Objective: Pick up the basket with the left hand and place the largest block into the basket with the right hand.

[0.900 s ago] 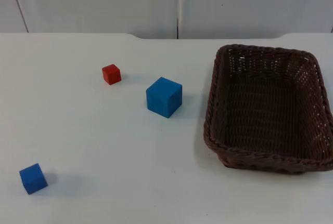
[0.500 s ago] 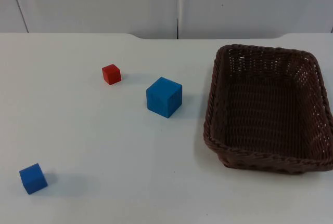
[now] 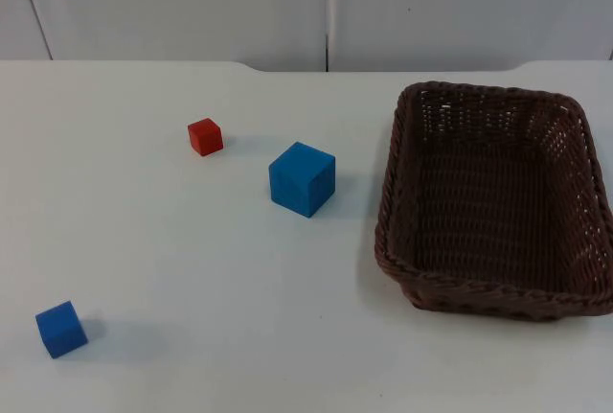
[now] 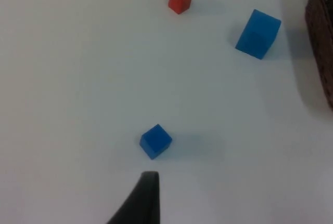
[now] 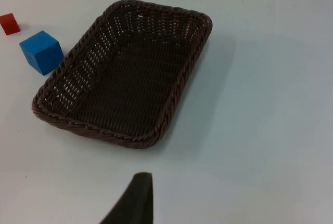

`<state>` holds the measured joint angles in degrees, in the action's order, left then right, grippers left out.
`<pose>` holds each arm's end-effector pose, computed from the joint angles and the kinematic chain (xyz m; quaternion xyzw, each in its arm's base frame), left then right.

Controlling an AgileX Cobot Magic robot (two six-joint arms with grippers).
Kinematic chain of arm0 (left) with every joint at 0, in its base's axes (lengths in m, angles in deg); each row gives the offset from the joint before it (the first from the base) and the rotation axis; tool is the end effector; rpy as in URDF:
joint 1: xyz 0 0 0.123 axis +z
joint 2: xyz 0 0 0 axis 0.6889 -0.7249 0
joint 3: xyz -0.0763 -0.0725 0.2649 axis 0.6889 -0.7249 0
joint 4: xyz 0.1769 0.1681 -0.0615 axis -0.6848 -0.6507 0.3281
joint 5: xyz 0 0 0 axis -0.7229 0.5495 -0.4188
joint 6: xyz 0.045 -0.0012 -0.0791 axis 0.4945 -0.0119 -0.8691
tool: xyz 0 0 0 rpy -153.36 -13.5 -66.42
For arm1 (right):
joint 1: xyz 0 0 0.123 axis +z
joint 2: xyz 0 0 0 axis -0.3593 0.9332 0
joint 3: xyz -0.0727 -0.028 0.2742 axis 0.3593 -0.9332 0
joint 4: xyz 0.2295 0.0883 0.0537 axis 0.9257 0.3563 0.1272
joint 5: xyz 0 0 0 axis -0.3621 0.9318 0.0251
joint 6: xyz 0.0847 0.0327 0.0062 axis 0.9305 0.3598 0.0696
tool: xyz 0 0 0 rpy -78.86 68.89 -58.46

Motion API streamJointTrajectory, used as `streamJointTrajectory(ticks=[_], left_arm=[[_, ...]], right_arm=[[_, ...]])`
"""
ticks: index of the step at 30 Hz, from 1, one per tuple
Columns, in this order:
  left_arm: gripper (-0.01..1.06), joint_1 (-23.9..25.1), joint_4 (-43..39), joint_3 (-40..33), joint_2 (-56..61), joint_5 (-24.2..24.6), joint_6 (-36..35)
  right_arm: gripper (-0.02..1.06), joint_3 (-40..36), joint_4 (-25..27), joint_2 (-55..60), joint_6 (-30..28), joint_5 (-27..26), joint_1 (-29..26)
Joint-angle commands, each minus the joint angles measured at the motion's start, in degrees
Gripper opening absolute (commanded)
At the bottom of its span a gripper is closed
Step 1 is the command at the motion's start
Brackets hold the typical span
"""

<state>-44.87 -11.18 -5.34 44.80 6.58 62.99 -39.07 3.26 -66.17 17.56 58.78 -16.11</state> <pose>0.0361 -0.0212 0.2905 0.0184 0.8918 -0.1260 0.4342 -0.0080 0.0058 0.2802 -0.0736 0.8519 0.0424 0.5168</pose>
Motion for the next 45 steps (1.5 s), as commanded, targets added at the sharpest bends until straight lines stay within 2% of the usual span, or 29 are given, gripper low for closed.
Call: streamJointTrajectory(ticks=[1, 7, 11, 26, 33, 45], left_arm=[[1.05, 0.1, 1.1, 0.3, -0.6, -1.5, 0.2], [1.05, 0.1, 2.9, 0.3, -3.1, -2.7, 0.3], [1.05, 0.1, 5.9, 0.3, -5.6, -3.3, 3.1], [1.05, 0.1, 16.8, 0.5, -22.1, -10.9, 13.7], [1.05, 0.1, 17.0, 6.8, -32.4, -11.4, 16.8], [1.05, -0.2, 17.3, 15.6, -46.0, -11.4, 18.0]], right_arm=[[1.05, 0.0, 0.2, -0.2, -0.4, -0.2, -0.2], [1.05, 0.0, 0.2, -0.2, -0.4, -0.2, -0.2], [1.05, 0.0, 0.2, -0.2, -0.4, -0.2, -0.2], [1.05, 0.0, 0.2, -0.2, -0.4, -0.2, -0.2], [1.05, 0.0, 0.2, -0.2, -0.4, -0.2, -0.2], [1.05, 0.0, 0.2, -0.2, -0.4, -0.2, -0.2]])
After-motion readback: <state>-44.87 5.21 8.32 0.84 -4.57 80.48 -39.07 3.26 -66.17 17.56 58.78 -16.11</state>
